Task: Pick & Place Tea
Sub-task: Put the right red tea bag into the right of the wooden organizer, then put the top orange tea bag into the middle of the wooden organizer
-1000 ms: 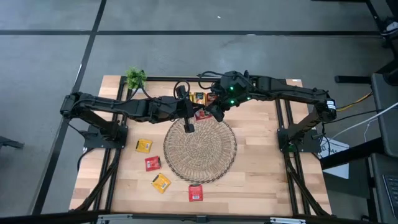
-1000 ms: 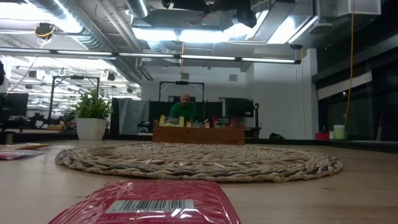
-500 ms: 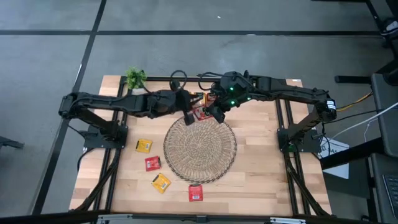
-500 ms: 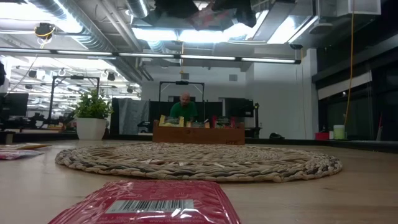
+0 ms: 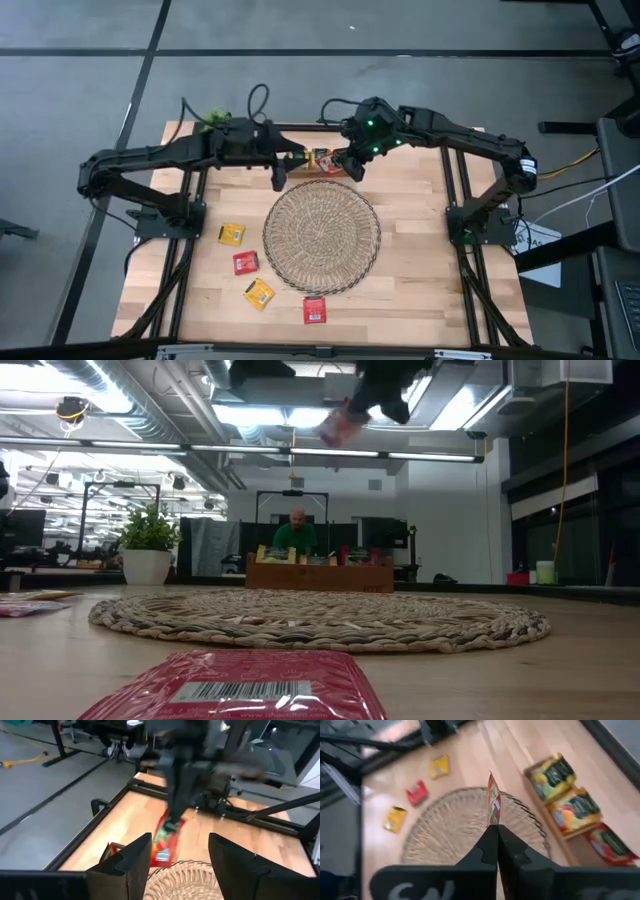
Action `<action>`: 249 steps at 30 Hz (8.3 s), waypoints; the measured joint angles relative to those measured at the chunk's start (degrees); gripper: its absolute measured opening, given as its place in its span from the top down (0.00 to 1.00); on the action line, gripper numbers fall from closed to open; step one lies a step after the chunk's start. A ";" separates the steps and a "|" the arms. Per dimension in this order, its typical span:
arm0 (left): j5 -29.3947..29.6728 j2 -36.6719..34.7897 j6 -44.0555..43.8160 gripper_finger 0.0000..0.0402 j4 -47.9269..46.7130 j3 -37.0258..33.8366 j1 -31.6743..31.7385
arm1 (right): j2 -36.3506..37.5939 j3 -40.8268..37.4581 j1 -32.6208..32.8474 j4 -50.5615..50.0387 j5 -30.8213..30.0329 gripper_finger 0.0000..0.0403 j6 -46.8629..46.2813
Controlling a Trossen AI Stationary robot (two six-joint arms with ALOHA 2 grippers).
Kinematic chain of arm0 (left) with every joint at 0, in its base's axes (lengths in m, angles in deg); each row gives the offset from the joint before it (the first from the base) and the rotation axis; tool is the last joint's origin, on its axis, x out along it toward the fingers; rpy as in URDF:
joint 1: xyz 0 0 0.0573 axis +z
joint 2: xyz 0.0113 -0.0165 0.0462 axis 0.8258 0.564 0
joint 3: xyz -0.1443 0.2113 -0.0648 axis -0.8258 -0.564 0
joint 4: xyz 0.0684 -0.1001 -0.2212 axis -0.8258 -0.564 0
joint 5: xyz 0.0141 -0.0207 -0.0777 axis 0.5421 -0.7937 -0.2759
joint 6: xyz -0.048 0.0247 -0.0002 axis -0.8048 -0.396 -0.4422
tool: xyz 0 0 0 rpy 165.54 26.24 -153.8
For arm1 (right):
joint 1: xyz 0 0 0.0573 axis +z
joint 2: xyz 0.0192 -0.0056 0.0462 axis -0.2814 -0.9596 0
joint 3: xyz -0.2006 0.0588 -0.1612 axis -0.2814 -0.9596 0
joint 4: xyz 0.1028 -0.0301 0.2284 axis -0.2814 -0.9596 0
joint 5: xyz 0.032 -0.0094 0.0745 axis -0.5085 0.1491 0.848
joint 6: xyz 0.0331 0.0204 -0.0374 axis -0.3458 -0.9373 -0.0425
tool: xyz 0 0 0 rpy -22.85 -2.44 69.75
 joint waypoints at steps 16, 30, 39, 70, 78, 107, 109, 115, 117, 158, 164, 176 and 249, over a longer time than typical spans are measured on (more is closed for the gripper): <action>0.16 -2.07 2.98 0.53 -1.65 0.02 0.20 | -9.16 -0.02 -7.75 -8.23 -6.09 1.00 30.47; 8.94 -2.07 0.06 0.53 -1.63 0.02 0.15 | -12.37 -0.02 -8.85 -8.03 -17.06 1.00 53.54; 10.49 -2.07 -0.50 0.53 -1.63 0.09 0.15 | -16.33 0.00 -8.62 -7.76 -17.11 1.00 54.48; 8.51 -2.05 -6.40 0.53 -3.77 0.09 0.09 | -20.08 -0.02 -9.20 -2.78 -18.66 0.78 50.92; 8.54 -2.05 -6.49 0.53 -6.38 0.09 0.09 | -20.07 1.57 -9.11 -7.39 -18.02 0.72 46.42; 11.62 -14.20 -30.36 0.53 -53.71 0.11 -17.44 | -19.81 17.88 2.93 -18.93 1.43 0.71 25.46; 12.00 -14.20 -35.07 0.53 -57.63 0.09 -20.50 | -19.81 17.88 3.58 -18.93 1.43 0.71 25.46; 15.03 -13.98 -51.69 0.53 -62.29 0.09 -29.58 | -19.81 17.88 4.94 -18.91 1.41 0.71 25.16; 16.02 -13.64 -57.94 0.53 -63.76 0.09 -32.10 | -19.81 17.88 5.23 -18.91 1.41 0.71 24.87; -1.29 -1.15 -15.51 0.53 -46.31 -28.58 -36.60 | -19.86 17.90 5.86 -18.84 3.00 0.71 22.49; -0.50 -1.18 -17.06 0.53 -44.88 -31.80 -33.86 | -19.86 17.90 5.84 -17.64 2.96 0.71 22.31; 2.99 -1.18 -16.35 0.45 -33.49 -31.82 -24.70 | -19.88 17.90 5.84 -15.87 2.94 0.71 22.58; 5.33 1.65 -6.61 0.99 -16.82 -10.43 -7.09 | -4.17 17.92 2.62 -12.86 0.36 0.80 20.28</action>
